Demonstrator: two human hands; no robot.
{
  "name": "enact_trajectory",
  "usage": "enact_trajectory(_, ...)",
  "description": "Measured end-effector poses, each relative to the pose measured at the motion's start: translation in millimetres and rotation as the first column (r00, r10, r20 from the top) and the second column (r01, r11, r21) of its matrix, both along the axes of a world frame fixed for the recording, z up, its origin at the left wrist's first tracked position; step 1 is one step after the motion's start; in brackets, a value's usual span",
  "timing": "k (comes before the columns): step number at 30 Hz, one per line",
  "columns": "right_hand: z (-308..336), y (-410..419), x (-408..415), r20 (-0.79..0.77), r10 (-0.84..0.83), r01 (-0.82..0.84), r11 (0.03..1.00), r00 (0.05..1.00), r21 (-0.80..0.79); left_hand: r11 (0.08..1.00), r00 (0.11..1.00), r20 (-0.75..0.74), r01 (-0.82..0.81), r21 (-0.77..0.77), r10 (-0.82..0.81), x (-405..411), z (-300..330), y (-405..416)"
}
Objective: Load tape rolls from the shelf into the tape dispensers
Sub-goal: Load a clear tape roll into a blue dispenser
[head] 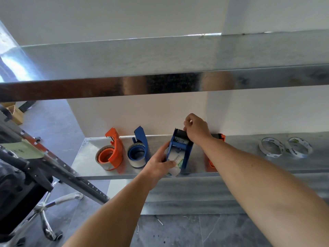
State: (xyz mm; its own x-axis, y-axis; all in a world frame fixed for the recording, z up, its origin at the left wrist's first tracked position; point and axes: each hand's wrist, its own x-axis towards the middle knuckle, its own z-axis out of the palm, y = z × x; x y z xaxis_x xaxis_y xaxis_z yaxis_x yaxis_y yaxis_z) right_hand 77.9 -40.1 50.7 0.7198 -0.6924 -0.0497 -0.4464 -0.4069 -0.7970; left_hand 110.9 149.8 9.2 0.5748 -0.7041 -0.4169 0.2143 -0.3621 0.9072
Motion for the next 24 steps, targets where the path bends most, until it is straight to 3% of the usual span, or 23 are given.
enact_trajectory(11,0.2,2.3,-12.2,-0.135,0.141,-0.106,0.966,0.981,0.237,0.997,0.994,-0.081,-0.074,-0.027,0.071,2.0,0.2,3.2)
enact_trajectory(17,-1.1,-1.1,-13.8,-0.090,0.060,-0.024,0.931,0.994,0.363,0.996,0.995,-0.082,-0.068,-0.049,0.064,-1.4,3.8,6.4)
enact_trajectory(21,2.1,0.6,-14.2,-0.116,0.078,-0.032,0.934,0.990,0.356,0.998,0.995,-0.076,-0.060,-0.036,0.057,-0.6,3.9,8.3)
enact_trajectory(24,2.3,-0.2,-13.0,-0.050,0.083,-0.063,0.945,0.995,0.322,0.998,0.995,-0.073,-0.063,-0.022,0.061,0.8,3.9,9.3)
